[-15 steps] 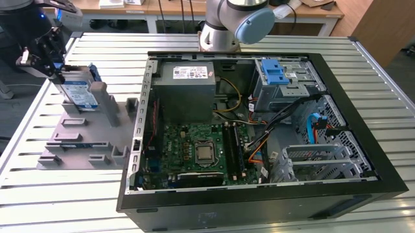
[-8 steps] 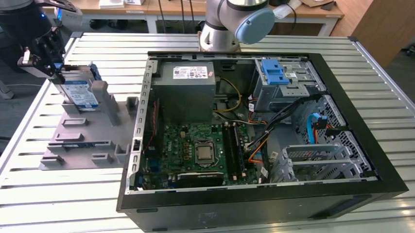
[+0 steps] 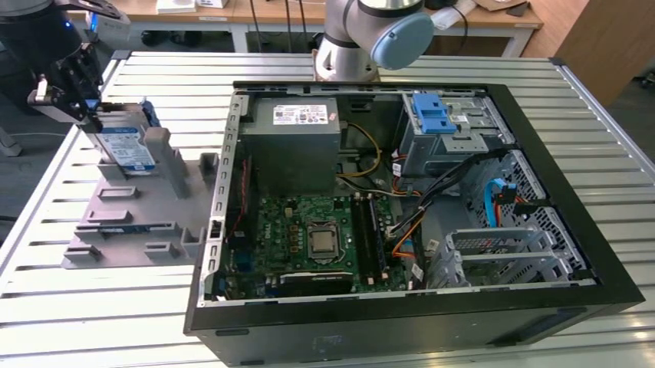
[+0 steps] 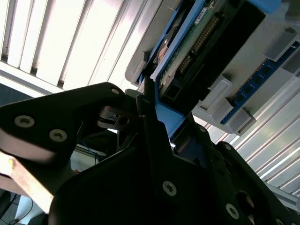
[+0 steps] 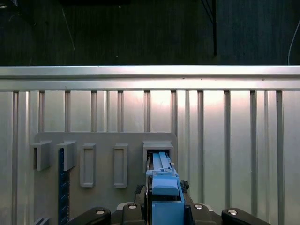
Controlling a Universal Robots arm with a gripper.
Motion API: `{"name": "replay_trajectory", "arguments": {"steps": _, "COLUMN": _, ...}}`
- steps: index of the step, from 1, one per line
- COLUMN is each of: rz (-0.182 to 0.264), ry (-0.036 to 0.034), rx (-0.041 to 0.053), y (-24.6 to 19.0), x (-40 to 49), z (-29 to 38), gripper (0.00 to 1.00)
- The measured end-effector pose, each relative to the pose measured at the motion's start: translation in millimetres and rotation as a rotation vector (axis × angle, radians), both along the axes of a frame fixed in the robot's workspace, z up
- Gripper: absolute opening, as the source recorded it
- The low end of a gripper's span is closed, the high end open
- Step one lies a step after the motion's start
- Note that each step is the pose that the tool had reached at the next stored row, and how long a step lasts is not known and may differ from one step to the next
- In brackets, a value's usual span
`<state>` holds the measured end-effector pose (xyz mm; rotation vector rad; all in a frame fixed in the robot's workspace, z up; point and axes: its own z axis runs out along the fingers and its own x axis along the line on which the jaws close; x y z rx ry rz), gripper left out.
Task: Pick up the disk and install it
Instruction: 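Pick up the disk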
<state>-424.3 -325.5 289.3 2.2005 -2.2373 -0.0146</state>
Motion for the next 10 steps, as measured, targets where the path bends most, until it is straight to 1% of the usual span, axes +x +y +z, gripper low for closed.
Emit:
{"name": "replay_trajectory", "arguments": {"steps": 2, "rz": 0.000, "ry": 0.0000, "rx": 0.0001, "y": 0.0, "x": 0.0, "z": 0.0, "gripper": 0.38}}
{"name": "replay_trajectory", "arguments": {"steps": 3, "rz": 0.000, "ry": 0.0000, "rx": 0.0001, "y": 0.0, "x": 0.0, "z": 0.0, "gripper": 0.44}}
{"name": "replay_trajectory", "arguments": {"steps": 10, "rz": -0.001, "ry": -0.0001, "rx": 0.0001, "y": 0.0, "x": 0.0, "z": 0.0, "gripper": 0.43}}
